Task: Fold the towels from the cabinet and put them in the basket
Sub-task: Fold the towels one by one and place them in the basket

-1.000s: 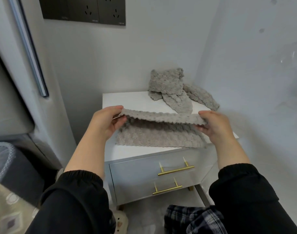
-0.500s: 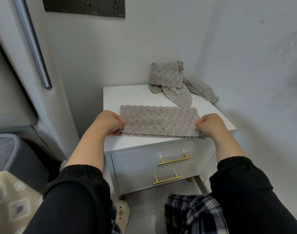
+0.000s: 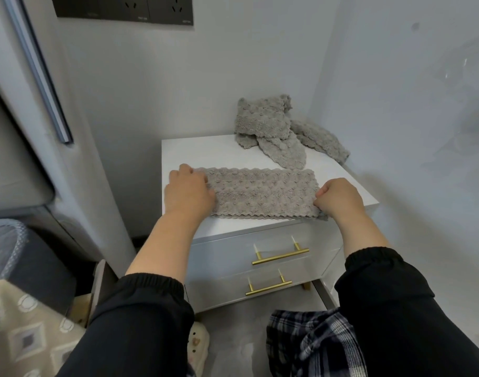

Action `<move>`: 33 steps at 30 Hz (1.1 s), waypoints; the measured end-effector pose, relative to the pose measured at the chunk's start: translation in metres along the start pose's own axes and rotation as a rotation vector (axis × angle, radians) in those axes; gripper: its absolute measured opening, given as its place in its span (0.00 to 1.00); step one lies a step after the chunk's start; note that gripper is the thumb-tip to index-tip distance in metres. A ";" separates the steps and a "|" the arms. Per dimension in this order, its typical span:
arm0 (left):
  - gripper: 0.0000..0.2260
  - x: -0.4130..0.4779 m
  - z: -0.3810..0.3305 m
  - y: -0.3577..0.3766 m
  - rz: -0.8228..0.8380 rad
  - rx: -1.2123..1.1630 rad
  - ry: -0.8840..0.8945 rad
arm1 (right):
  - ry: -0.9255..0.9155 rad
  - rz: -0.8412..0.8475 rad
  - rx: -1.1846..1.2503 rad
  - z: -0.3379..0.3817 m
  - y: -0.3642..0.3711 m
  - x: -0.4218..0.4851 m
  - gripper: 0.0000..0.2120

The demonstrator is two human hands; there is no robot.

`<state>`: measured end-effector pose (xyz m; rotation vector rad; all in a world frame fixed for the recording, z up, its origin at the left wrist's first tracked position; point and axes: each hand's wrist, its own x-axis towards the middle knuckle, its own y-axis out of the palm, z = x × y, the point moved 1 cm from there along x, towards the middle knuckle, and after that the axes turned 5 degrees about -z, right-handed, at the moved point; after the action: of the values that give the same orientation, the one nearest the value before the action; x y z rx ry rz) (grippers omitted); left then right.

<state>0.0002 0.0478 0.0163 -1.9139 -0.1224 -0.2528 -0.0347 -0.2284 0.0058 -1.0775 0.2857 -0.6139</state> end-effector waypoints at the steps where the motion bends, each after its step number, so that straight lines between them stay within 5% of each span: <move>1: 0.17 -0.002 -0.006 0.003 -0.012 -0.021 0.071 | -0.016 -0.021 -0.035 0.002 -0.001 -0.003 0.11; 5: 0.24 -0.005 -0.017 0.027 0.119 -0.016 0.240 | -0.231 -0.143 -0.129 0.020 -0.004 -0.017 0.20; 8: 0.26 -0.008 -0.016 0.042 0.238 0.064 0.235 | -0.484 -0.016 -0.152 0.034 0.014 -0.026 0.23; 12: 0.26 -0.004 -0.019 0.039 0.149 0.167 0.262 | -0.455 0.259 -0.295 0.036 0.040 -0.029 0.27; 19: 0.15 0.001 -0.034 0.014 0.082 0.149 0.186 | -0.534 0.422 -0.367 0.041 0.025 -0.024 0.25; 23: 0.19 -0.005 -0.036 0.029 0.040 0.099 0.390 | -0.553 0.430 -0.353 0.043 0.020 -0.025 0.27; 27: 0.26 -0.009 -0.032 0.048 0.265 0.135 0.408 | -0.448 0.249 -0.285 0.046 0.024 -0.028 0.32; 33: 0.26 -0.012 -0.032 0.053 0.252 0.166 0.363 | -0.084 0.065 -0.224 0.029 0.020 -0.014 0.26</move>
<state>-0.0038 0.0001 -0.0244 -1.6699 0.3286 -0.4015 -0.0252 -0.1923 -0.0001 -1.3007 0.3208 -0.4846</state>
